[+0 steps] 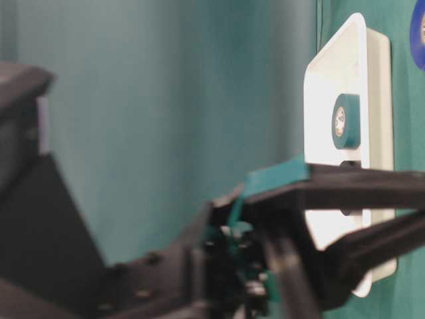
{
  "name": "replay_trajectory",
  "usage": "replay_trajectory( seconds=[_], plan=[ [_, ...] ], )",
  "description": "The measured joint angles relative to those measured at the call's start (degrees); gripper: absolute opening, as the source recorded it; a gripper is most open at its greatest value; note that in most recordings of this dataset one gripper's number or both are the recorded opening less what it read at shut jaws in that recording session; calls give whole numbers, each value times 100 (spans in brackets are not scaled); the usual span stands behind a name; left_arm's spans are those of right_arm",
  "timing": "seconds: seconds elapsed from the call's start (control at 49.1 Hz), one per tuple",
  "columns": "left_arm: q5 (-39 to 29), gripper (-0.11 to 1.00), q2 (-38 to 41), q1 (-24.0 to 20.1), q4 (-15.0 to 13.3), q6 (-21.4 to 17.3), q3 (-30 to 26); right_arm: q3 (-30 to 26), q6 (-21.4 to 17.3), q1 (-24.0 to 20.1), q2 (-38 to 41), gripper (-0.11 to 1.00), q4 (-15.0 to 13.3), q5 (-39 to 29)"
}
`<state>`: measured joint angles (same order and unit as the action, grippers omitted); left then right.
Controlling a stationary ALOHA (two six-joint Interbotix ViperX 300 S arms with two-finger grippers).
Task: Pick up the tape from a random location and place it into the white case.
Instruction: 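Lower the left gripper over the orange roll's hole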
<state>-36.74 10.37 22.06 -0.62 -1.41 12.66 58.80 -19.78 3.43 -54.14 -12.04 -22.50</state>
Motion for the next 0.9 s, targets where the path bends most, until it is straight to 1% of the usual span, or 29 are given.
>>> replay_trajectory(
  seconds=[0.387,0.712,0.896],
  plan=[
    [527,100,448,0,0,-26,255,44,0,0,0,87,9,0],
    [782,100,844,9,18,-431,308,53,0,0,0,87,9,-44],
    [870,100,905,9,18,-501,308,62,0,0,0,87,0,-53]
  ],
)
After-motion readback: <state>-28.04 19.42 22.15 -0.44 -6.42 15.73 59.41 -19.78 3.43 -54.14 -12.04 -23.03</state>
